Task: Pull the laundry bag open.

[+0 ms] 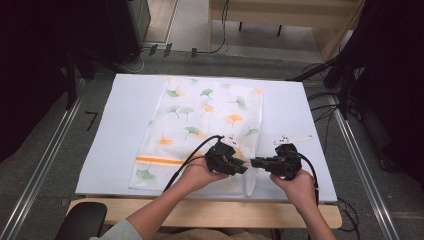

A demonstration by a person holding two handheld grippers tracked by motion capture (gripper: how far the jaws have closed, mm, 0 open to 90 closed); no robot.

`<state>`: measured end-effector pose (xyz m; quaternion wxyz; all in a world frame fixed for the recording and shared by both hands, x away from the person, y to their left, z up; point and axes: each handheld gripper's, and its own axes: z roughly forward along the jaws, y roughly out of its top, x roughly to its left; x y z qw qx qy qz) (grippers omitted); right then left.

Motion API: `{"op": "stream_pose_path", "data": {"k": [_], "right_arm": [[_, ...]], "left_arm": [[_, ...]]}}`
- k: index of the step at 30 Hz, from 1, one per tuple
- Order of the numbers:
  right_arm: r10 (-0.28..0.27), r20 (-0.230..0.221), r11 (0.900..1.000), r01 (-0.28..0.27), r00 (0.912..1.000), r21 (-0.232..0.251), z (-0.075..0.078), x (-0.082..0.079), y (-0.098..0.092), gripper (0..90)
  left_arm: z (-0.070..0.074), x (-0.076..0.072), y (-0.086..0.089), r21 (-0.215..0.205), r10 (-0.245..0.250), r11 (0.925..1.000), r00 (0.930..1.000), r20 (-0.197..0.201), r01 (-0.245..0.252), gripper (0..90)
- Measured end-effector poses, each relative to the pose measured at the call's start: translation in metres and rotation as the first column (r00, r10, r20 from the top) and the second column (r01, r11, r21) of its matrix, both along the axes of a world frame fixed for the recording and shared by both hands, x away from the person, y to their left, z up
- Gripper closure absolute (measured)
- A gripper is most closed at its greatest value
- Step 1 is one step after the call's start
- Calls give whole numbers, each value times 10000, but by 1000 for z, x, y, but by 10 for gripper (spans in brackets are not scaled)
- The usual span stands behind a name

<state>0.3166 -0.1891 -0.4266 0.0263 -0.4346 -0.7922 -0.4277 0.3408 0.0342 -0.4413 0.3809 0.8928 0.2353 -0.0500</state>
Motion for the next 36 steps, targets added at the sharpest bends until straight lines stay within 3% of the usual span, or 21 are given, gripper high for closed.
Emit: {"op": "stream_pose_path", "data": {"k": [11,15,23,36], "right_arm": [[-1,-5,10000,1,10000,-36,0,0,2,860],[-6,8,10000,6,10000,-47,0,0,2,860],[-1,40,10000,1,10000,-78,0,-1,3,860],[66,105,9998,-64,9999,-202,-1,-1,4,860]], "left_arm": [[1,1,-2,175,62,9998,9999,-109,-60,824],[3,1,-2,-99,56,9999,9994,-328,-59,835],[4,1,-3,74,41,10000,9997,-235,-39,897],[3,1,-4,287,126,9995,9996,-253,-119,900]]}}
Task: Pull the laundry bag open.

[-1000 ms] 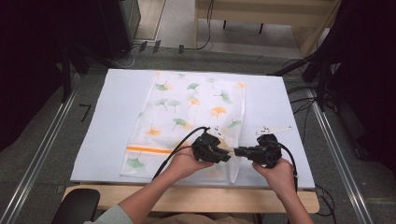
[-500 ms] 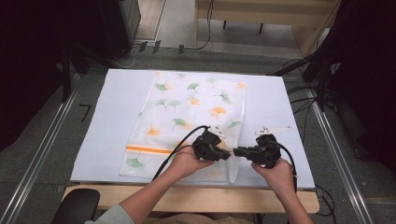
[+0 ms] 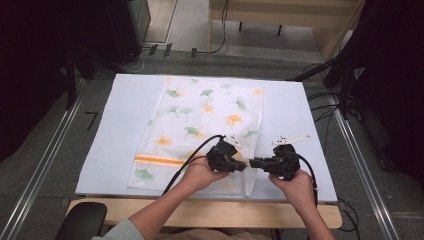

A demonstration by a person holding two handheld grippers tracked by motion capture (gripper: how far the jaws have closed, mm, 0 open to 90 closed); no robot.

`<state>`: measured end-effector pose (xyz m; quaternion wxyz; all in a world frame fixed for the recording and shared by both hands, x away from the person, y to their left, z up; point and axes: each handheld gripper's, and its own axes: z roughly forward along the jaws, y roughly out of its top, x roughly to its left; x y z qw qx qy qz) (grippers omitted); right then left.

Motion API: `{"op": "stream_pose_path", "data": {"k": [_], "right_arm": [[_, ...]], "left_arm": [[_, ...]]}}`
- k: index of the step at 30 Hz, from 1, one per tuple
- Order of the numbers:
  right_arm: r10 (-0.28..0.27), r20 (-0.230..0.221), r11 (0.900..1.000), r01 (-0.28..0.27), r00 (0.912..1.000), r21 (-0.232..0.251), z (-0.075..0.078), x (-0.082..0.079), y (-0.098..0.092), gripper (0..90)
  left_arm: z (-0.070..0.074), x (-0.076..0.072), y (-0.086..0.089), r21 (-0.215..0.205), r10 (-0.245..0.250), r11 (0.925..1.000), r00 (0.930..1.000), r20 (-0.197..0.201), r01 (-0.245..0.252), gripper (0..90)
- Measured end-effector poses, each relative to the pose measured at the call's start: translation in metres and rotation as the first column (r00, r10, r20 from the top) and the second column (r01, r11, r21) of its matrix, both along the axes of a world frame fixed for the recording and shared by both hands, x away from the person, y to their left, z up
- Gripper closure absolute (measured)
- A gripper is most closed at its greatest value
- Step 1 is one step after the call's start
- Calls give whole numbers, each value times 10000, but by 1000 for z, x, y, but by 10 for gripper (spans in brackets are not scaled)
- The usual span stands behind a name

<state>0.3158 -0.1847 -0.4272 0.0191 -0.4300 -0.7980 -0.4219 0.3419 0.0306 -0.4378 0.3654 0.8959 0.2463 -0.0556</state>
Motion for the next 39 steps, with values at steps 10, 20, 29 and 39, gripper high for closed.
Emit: {"op": "stream_pose_path", "data": {"k": [10,20,29,39], "right_arm": [[59,15,9998,-59,10000,-191,-1,0,0,862],[55,8,9995,-54,10000,-320,-2,0,0,863],[8,6,9995,-8,10000,-320,-1,0,1,865],[79,25,9997,-79,10000,-230,-1,-1,2,865]], "left_arm": [[0,1,1,228,-34,9997,10000,11,33,900],[1,0,3,471,17,9989,9999,141,-24,900],[0,3,1,529,74,9986,9999,-129,-67,900],[-2,3,-1,470,136,9988,9998,-165,-128,900]]}}
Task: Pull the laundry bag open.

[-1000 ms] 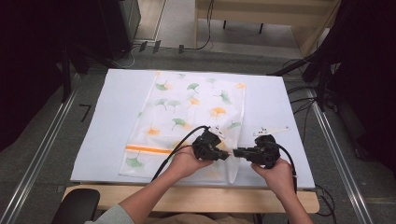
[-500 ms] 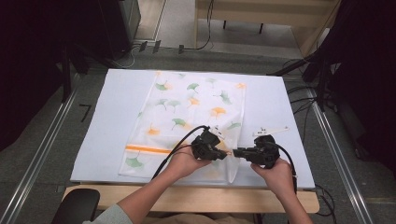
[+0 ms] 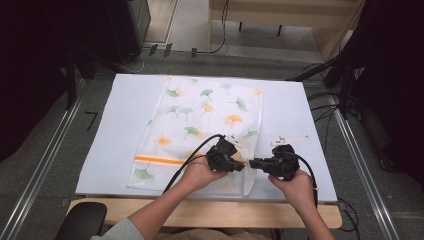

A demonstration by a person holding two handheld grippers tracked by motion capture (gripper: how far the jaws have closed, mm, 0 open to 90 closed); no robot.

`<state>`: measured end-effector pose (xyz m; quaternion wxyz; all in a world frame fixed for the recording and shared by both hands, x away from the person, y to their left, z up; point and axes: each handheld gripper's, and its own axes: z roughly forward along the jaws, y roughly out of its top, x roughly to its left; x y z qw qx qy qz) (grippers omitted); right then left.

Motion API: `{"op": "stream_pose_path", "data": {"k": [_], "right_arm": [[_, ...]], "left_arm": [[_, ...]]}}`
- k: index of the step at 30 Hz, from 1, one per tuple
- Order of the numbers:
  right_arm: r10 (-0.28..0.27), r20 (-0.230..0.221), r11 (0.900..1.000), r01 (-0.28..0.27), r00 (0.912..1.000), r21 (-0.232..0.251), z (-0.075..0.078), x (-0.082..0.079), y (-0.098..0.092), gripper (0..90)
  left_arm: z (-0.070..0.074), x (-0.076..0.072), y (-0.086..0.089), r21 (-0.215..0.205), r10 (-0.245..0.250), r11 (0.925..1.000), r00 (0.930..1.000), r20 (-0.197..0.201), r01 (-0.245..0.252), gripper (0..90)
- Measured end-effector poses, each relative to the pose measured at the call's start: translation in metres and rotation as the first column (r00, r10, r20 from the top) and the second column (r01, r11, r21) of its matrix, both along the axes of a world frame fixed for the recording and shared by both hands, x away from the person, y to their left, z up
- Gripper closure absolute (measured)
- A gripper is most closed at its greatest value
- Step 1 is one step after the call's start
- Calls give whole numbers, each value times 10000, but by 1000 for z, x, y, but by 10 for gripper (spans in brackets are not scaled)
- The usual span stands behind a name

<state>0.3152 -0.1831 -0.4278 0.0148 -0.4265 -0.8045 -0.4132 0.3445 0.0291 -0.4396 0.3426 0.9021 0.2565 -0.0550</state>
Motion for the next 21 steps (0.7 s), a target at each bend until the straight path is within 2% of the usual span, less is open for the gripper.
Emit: {"op": "stream_pose_path", "data": {"k": [5,11,18,21], "right_arm": [[0,-35,10000,0,10000,40,0,0,1,865],[47,-17,10000,-47,10000,38,0,-1,1,865],[50,5,10000,-50,10000,-50,0,-1,1,865],[35,34,10000,-35,10000,-88,0,-1,1,866]], "left_arm": [[0,1,-1,-152,81,9999,9999,-67,-82,900],[1,1,-1,75,-7,10000,10000,50,7,900],[2,1,0,173,12,9998,10000,-62,-11,900],[2,2,2,394,49,9992,10000,-52,-47,900]]}}
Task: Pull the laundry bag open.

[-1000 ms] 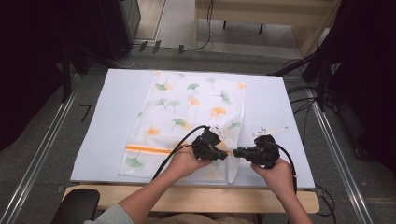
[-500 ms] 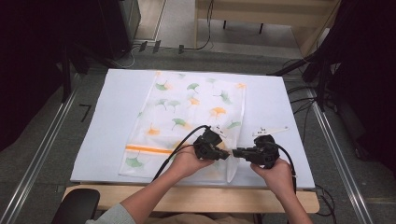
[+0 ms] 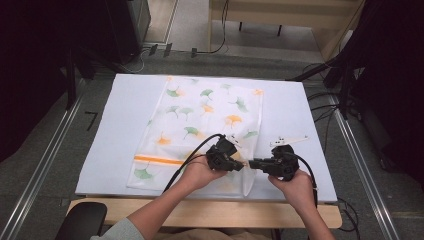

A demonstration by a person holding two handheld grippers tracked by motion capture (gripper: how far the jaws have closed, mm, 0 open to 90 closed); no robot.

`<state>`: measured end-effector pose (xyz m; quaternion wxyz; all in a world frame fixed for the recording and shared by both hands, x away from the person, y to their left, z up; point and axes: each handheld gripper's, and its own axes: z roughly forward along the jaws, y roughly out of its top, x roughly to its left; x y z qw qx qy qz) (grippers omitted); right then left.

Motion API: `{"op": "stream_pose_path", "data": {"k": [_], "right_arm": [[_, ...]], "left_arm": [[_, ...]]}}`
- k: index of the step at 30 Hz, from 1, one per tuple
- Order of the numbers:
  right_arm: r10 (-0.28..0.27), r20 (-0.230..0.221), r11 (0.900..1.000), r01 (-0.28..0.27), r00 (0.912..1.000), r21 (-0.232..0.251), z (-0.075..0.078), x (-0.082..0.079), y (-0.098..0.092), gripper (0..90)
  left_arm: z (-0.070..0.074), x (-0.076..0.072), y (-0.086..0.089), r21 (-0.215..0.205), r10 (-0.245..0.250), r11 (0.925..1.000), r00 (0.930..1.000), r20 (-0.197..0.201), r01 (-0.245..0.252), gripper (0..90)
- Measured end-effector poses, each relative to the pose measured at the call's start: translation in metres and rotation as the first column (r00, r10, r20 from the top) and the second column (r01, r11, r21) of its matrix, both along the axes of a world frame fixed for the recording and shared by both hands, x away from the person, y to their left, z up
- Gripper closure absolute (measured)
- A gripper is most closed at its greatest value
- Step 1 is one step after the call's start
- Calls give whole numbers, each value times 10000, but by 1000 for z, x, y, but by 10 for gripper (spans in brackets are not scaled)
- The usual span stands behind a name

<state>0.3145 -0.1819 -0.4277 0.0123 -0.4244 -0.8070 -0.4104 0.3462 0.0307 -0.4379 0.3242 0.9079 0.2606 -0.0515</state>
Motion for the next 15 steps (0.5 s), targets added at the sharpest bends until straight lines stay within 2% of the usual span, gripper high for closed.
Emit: {"op": "stream_pose_path", "data": {"k": [7,15], "right_arm": [[4,27,10000,-4,10000,24,0,0,-1,865],[57,61,10000,-57,10000,14,0,0,-1,865]], "left_arm": [[3,0,5,273,32,9996,9999,147,-36,900],[3,2,9,343,55,9994,9998,172,-61,900]]}}
